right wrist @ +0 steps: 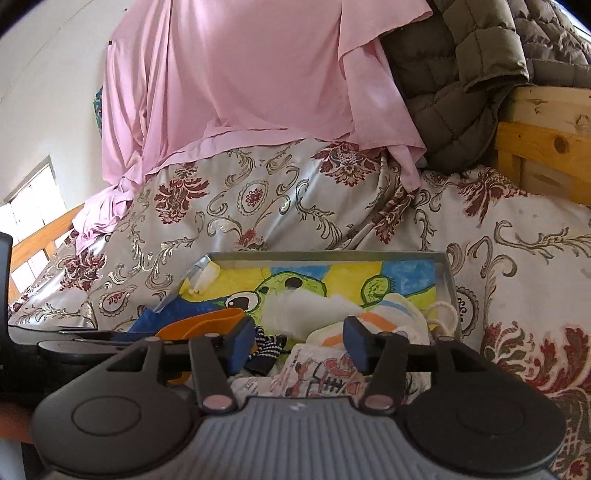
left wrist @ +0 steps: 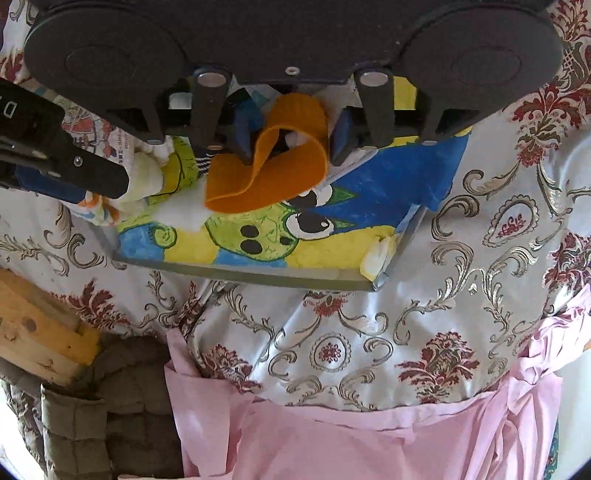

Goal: Organize soft objects

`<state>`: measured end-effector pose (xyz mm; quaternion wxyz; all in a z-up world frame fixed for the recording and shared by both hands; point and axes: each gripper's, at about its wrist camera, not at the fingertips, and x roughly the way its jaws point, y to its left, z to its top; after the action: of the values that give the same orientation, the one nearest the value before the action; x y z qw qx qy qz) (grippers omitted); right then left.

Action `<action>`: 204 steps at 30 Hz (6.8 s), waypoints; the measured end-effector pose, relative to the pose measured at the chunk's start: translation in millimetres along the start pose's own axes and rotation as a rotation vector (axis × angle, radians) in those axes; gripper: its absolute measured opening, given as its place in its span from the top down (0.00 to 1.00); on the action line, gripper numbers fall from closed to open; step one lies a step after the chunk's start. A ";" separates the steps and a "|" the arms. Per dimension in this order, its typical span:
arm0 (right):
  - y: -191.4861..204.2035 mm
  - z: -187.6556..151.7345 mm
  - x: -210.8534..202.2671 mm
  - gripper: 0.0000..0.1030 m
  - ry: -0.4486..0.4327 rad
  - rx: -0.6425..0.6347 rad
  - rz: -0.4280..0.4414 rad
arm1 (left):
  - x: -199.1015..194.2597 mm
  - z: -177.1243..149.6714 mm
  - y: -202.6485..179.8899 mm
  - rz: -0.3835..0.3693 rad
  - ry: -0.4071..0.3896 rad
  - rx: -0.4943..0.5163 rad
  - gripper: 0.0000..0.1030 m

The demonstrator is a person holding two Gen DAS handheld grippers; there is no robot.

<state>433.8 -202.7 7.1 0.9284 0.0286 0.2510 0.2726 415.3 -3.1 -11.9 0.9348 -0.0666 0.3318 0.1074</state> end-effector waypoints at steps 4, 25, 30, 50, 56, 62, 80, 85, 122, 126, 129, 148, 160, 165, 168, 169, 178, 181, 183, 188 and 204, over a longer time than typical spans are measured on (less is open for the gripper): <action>1.5 3.0 -12.6 0.30 -0.031 0.002 -0.026 | -12.2 -0.4 2.9 0.001 -0.023 -0.009 0.43; 38.2 -4.5 -83.7 0.08 -0.096 -0.042 -0.051 | -128.5 -38.0 26.2 -0.053 -0.201 -0.079 0.13; 53.0 -12.0 -100.1 0.05 -0.103 -0.059 -0.051 | -155.6 -53.3 38.7 -0.050 -0.221 -0.120 0.10; 78.6 -51.0 -162.4 0.00 -0.164 -0.086 -0.046 | -217.2 -99.3 61.4 -0.017 -0.272 -0.159 0.04; 78.7 -54.3 -168.1 0.00 -0.178 -0.081 -0.048 | -221.9 -109.1 58.3 -0.014 -0.272 -0.152 0.02; 75.9 -56.8 -168.3 0.00 -0.174 -0.069 -0.049 | -224.3 -120.8 58.2 0.003 -0.274 -0.145 0.01; 78.7 -83.6 -180.5 0.00 -0.122 -0.052 -0.043 | -233.3 -135.8 60.1 -0.005 -0.263 -0.165 0.01; 84.3 -91.0 -185.8 0.00 -0.125 -0.056 -0.046 | -237.3 -144.9 59.8 -0.005 -0.253 -0.162 0.01; 111.6 -163.4 -253.3 0.00 -0.095 0.003 -0.192 | -285.9 -209.2 61.5 0.047 -0.228 -0.147 0.01; 119.8 -168.0 -260.4 0.00 -0.101 -0.022 -0.202 | -292.5 -220.0 64.4 0.061 -0.217 -0.161 0.01; 124.0 -169.8 -265.0 0.00 -0.109 -0.033 -0.207 | -298.3 -228.0 66.2 0.067 -0.218 -0.157 0.01; 125.0 -178.3 -270.1 0.00 -0.070 -0.022 -0.206 | -304.2 -245.3 65.1 0.097 -0.230 -0.128 0.01; 126.1 -178.8 -268.5 0.00 -0.064 -0.021 -0.208 | -302.5 -250.5 64.8 0.104 -0.221 -0.121 0.01; 126.8 -180.1 -267.0 0.00 -0.055 -0.025 -0.208 | -302.2 -250.8 65.0 0.105 -0.219 -0.122 0.01; 126.4 -180.9 -265.6 0.00 -0.047 -0.027 -0.207 | -302.7 -250.9 65.2 0.107 -0.217 -0.123 0.01; 126.6 -180.9 -265.6 0.00 -0.046 -0.028 -0.207 | -302.8 -250.8 64.9 0.108 -0.216 -0.123 0.01; 127.2 -180.6 -265.4 0.00 -0.043 -0.028 -0.207 | -302.2 -251.5 65.1 0.109 -0.213 -0.123 0.01; 127.4 -180.6 -265.4 0.00 -0.043 -0.028 -0.207 | -302.4 -251.6 64.9 0.109 -0.214 -0.123 0.01; 127.5 -180.7 -265.4 0.00 -0.043 -0.028 -0.207 | -302.3 -251.9 65.6 0.108 -0.214 -0.123 0.01; 127.6 -180.9 -265.3 0.00 -0.043 -0.028 -0.208 | -302.6 -252.2 65.4 0.108 -0.215 -0.123 0.01; 128.2 -180.4 -265.1 0.00 -0.041 -0.028 -0.208 | -308.0 -251.8 55.7 0.061 -0.228 -0.076 0.01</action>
<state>91.6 -246.9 -6.5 0.9570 -0.0051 0.2295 0.1774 16.0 -46.7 -13.6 0.9596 -0.0790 0.2211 0.1553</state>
